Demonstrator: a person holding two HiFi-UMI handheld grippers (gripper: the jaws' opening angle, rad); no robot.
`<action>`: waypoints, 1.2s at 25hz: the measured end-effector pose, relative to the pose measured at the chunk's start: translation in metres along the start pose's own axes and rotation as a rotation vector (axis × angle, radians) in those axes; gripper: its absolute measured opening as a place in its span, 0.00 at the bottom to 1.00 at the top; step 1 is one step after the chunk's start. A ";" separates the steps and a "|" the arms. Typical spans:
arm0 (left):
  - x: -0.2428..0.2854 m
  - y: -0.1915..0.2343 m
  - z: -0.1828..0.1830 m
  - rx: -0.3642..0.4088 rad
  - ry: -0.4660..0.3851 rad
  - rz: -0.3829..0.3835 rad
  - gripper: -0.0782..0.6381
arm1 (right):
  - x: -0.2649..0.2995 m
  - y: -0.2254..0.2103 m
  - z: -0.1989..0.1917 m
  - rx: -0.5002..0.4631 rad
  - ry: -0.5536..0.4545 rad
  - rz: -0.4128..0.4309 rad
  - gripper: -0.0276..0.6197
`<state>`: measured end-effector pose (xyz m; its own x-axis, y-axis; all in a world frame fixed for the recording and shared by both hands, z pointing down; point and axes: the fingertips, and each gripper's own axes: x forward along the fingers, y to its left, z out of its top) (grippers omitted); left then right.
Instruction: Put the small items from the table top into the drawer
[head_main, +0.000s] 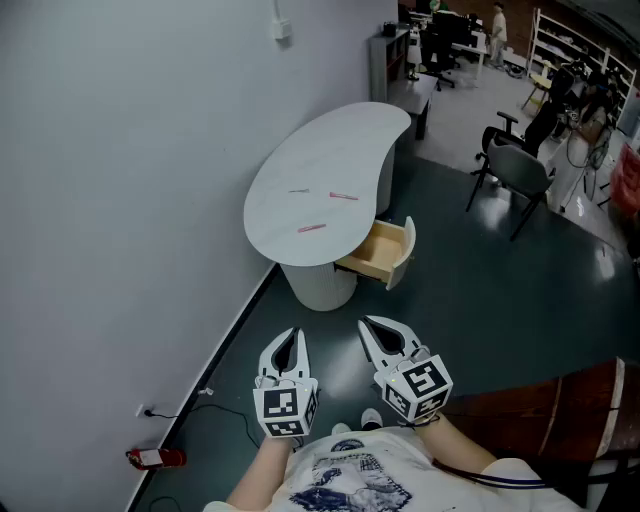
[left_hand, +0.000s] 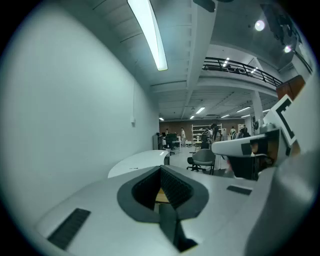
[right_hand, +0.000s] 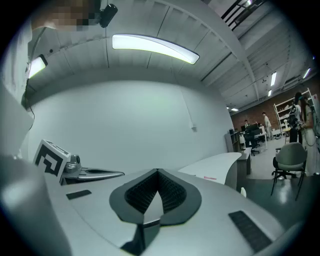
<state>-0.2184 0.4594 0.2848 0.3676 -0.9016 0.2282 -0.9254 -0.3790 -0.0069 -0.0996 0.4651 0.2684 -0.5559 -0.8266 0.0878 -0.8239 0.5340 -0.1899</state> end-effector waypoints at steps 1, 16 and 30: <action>-0.001 -0.002 -0.001 0.001 0.000 -0.002 0.16 | -0.001 -0.001 -0.002 0.002 0.004 -0.003 0.08; 0.019 -0.017 -0.004 0.025 0.019 -0.019 0.16 | -0.002 -0.021 -0.007 0.060 0.009 0.002 0.08; 0.055 -0.041 -0.006 0.024 0.028 -0.035 0.16 | -0.011 -0.076 -0.010 0.094 0.013 -0.042 0.08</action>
<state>-0.1605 0.4266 0.3038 0.3966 -0.8818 0.2554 -0.9095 -0.4152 -0.0214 -0.0315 0.4353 0.2915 -0.5232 -0.8451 0.1102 -0.8328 0.4794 -0.2769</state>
